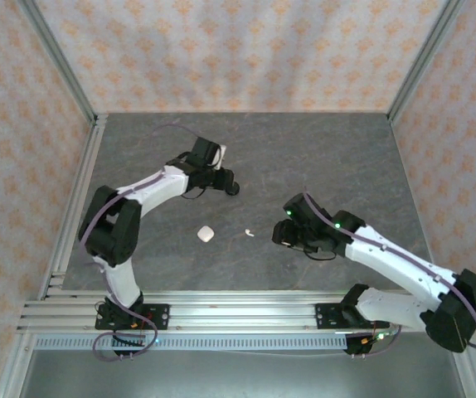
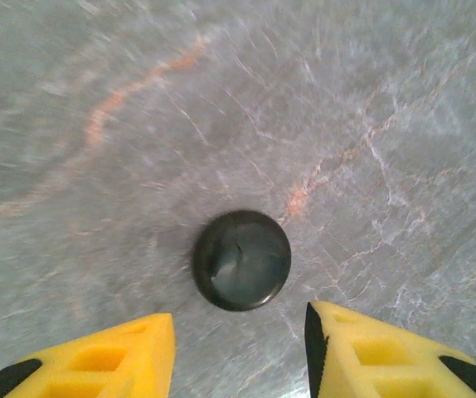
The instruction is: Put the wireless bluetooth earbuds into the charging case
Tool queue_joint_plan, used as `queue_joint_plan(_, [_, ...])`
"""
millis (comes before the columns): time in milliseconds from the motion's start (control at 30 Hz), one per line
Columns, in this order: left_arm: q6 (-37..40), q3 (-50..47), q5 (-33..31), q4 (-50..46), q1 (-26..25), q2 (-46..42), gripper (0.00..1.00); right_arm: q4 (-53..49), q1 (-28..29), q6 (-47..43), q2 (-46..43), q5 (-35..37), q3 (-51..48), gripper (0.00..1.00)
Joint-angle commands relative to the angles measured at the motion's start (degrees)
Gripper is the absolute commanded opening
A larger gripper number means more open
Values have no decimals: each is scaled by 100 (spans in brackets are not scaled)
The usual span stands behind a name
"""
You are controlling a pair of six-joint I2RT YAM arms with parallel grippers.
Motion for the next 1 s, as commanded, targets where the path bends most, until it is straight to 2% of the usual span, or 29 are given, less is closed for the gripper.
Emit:
queue_joint_plan(0, [251, -360, -9, -233, 264, -517, 45, 224, 144, -202, 435, 71, 391, 54])
queue_joint_plan(200, [186, -1413, -124, -326, 662, -1644, 46, 315, 630, -811, 2015, 282, 1435, 56])
queue_joint_plan(400, [-165, -2646, -137, -366, 927, -2731, 48, -87, 1119, -1788, 4006, 253, 3238, 62])
queue_joint_plan(533, [-416, -3331, -66, -421, 1235, -3468, 50, -375, 1271, -2286, 5004, 138, 4284, 68])
queue_joint_plan(733, [-851, -4005, 43, -366, 1633, -4451, 58, -633, 1354, -2661, 5835, 178, 5099, 73])
queue_joint_plan(967, [-955, -4100, 60, -487, 1795, -4794, 62, -822, 1440, -2973, 6460, 337, 5597, 76])
